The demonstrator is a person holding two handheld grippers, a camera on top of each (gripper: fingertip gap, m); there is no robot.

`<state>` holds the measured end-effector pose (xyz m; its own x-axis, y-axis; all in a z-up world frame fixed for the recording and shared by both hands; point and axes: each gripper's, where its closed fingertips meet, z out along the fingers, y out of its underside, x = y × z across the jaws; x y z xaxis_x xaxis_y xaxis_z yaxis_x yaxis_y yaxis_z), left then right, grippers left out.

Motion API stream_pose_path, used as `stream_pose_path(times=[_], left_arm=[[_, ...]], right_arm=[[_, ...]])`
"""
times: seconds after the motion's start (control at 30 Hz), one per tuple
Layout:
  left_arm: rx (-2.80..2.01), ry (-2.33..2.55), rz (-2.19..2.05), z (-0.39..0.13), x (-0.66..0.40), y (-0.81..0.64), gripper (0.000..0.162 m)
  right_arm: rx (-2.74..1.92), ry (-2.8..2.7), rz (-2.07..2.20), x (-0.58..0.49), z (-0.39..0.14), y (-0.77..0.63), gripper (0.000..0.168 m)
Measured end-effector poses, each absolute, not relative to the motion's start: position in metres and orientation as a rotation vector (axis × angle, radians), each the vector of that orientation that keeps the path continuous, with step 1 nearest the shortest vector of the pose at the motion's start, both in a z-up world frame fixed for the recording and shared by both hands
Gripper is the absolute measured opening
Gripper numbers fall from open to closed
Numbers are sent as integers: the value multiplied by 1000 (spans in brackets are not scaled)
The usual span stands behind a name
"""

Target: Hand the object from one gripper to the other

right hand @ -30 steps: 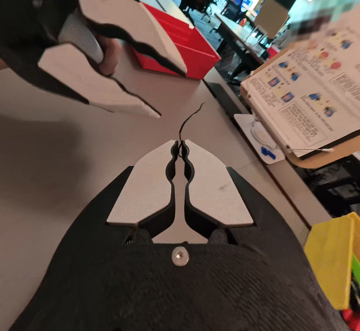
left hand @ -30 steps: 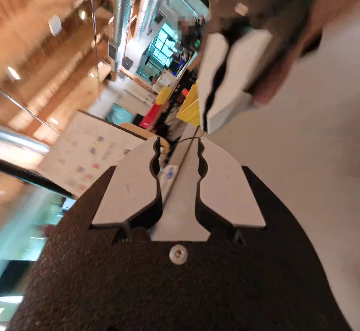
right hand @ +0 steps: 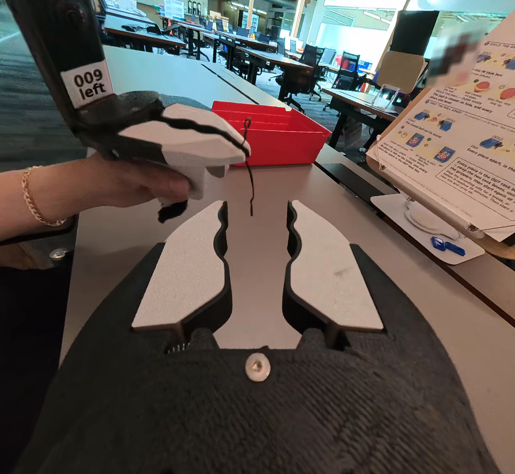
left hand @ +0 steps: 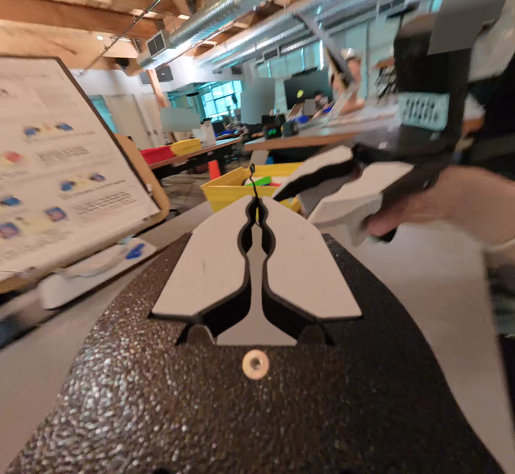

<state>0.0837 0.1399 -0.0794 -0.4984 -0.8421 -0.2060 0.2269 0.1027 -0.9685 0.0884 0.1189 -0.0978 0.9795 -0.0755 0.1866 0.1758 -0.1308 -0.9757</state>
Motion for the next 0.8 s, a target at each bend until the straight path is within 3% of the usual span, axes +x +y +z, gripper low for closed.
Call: stream_pose_path(times=[0.47,0.63,0.8], left_arm=[[-1252,1231,-2570,-62,78,140,0],[-1285,1221,-2629,-63,78,140,0],[-1279,1248,-2590,-64,78,137,0]], right_arm=[[-1387,-379,-562,63,-67,122,29],[-1400,-508,-686,58,-73,122,23],[-1401,-506,-697,58,-75,123,7]])
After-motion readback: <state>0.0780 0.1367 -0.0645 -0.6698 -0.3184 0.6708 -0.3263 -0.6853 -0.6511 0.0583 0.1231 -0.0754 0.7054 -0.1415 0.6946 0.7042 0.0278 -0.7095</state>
